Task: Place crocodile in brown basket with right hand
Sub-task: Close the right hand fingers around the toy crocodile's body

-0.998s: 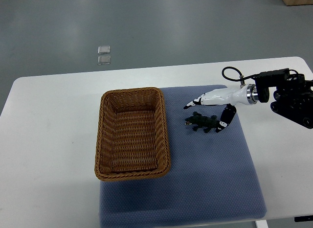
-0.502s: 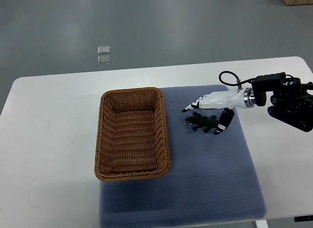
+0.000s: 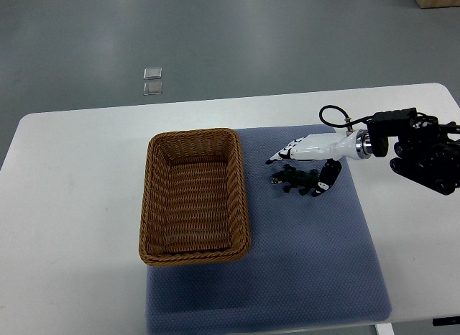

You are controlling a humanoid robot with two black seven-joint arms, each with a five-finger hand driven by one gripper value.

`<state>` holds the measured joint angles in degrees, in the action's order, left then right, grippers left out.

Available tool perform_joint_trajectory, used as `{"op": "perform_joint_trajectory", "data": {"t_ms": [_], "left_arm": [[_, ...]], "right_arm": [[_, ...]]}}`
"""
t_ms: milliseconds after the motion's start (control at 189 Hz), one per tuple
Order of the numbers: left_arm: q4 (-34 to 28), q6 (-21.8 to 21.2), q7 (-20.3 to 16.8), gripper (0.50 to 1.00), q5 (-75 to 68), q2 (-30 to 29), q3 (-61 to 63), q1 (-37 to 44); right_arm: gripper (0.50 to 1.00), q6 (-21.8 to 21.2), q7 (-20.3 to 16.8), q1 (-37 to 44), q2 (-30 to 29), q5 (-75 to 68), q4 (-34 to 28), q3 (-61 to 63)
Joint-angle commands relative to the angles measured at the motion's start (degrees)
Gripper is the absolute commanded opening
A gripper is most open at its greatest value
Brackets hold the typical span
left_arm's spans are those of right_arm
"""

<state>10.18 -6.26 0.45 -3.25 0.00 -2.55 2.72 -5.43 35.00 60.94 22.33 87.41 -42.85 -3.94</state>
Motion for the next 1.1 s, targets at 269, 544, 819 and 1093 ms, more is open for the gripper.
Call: {"op": "perform_joint_trajectory", "data": {"t_ms": [269,544,819,1093], "left_arm": [[0.01,-0.06,-0.01,1.000,0.00,0.00,0.00,0.00],[0.01,-0.06,-0.01,1.000,0.00,0.00,0.00,0.00],[0.01,-0.06,-0.01,1.000,0.00,0.00,0.00,0.00],[0.01,0.02,-0.01,1.000,0.00,0.00,0.00,0.00]], "right_arm": [[0.915,4.29,0.00,0.41,-0.35,0.05,0.58,-4.85],[0.760,4.46,0.00,0.67,-0.26,0.05,0.58,-4.94],[0.682,4.46,0.00,1.38,-0.26,0.05,0.67,-5.03],[0.539,5.78,0.00,1.73,-0.26,0.05,0.75,-4.94]]}}
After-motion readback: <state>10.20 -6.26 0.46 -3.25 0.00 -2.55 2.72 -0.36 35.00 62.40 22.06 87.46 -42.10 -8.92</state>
